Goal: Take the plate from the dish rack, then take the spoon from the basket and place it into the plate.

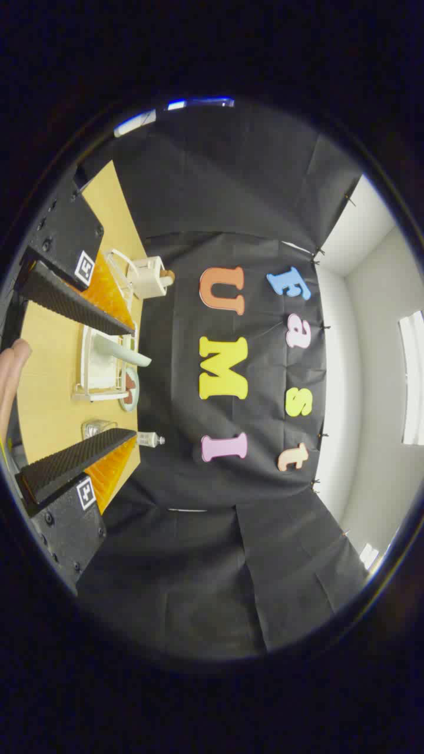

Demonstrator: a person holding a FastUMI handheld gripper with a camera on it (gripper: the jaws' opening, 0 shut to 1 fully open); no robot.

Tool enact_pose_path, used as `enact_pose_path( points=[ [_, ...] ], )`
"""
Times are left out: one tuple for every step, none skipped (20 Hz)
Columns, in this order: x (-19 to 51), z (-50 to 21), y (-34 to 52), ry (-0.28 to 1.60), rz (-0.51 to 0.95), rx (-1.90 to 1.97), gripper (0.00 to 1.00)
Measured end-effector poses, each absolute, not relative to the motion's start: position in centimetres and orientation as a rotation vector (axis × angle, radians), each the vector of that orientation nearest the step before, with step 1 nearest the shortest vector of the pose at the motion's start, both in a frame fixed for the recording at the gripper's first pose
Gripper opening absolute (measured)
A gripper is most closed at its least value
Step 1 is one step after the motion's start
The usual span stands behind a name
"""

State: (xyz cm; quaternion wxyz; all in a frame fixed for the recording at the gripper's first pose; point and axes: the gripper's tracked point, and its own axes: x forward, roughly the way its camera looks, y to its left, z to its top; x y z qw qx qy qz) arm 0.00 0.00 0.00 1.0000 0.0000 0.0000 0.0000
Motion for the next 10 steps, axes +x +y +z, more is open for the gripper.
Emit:
enact_pose_path(
  points=[
    [0.1, -0.2, 0.0, 0.000, -0.002, 0.000, 1.00],
    [0.1, -0.3, 0.0, 0.002, -0.001, 0.002, 1.00],
    [0.3, -0.4, 0.0, 0.003, 0.001, 0.006, 1.00],
    [0.4, -0.6, -0.2, 0.007, 0.000, 0.010, 1.00],
    [0.6, -0.8, -0.3, 0.011, 0.000, 0.013, 1.00],
    [0.8, -0.8, -0.4, 0.015, -0.001, 0.016, 1.00],
    [1.0, -0.9, -0.5, 0.017, 0.000, 0.016, 1.00],
    [1.0, -0.9, -0.5, 0.018, 0.005, 0.014, 1.00],
    [1.1, -1.0, -0.4, 0.017, 0.010, 0.015, 1.00],
    [1.1, -1.0, -0.5, 0.015, 0.011, 0.017, 1.00]
  ],
)
